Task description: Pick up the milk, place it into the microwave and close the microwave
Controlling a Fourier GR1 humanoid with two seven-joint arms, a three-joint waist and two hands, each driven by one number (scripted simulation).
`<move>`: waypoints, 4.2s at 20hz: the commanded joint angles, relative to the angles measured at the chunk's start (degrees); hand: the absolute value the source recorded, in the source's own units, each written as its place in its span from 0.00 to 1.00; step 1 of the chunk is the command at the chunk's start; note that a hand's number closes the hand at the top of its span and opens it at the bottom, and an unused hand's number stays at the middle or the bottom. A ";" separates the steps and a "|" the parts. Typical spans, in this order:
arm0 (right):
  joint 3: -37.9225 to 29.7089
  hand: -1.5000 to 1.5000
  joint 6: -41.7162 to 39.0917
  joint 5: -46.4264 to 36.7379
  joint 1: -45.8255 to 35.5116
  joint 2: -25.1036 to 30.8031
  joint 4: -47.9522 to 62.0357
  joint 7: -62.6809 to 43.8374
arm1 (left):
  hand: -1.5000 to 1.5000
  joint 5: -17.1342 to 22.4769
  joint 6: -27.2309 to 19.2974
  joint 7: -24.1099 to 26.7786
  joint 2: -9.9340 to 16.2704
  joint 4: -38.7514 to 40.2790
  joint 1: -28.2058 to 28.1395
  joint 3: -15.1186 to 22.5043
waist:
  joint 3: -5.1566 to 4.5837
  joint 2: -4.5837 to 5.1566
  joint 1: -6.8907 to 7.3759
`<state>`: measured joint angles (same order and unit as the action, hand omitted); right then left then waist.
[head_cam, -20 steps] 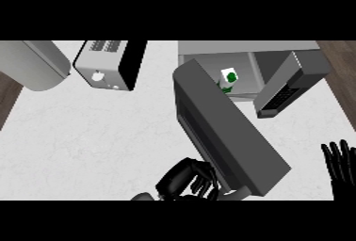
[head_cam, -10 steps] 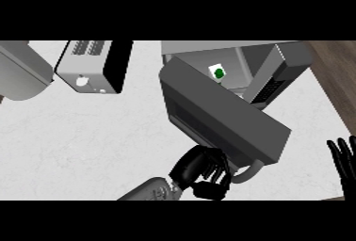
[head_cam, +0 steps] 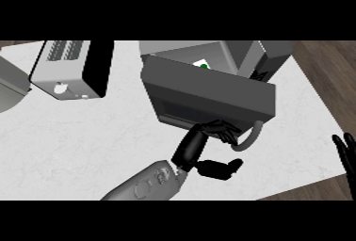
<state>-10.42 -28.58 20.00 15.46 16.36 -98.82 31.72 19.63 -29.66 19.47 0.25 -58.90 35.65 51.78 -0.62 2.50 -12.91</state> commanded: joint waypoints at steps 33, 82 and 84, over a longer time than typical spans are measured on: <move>-1.27 0.00 -5.33 14.80 -10.55 8.27 -2.30 -9.21 | 0.00 20.17 -7.56 11.11 -0.25 13.38 19.52 -4.60 | 0.43 3.34 -9.59; -3.16 0.00 -6.33 25.85 -14.80 15.71 -2.44 -17.06 | 0.00 26.12 -14.61 13.90 4.61 28.71 24.01 3.28 | 1.39 2.30 -8.86; -3.39 0.00 -6.21 26.01 -14.53 16.00 -2.53 -17.35 | 0.00 25.98 -15.13 12.76 4.17 29.59 24.63 3.75 | 1.34 2.20 -8.30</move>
<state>-13.15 -35.12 45.52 0.77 31.93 -101.09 14.61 45.41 -41.17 38.78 2.16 -39.18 57.46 56.31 0.60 3.93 -21.95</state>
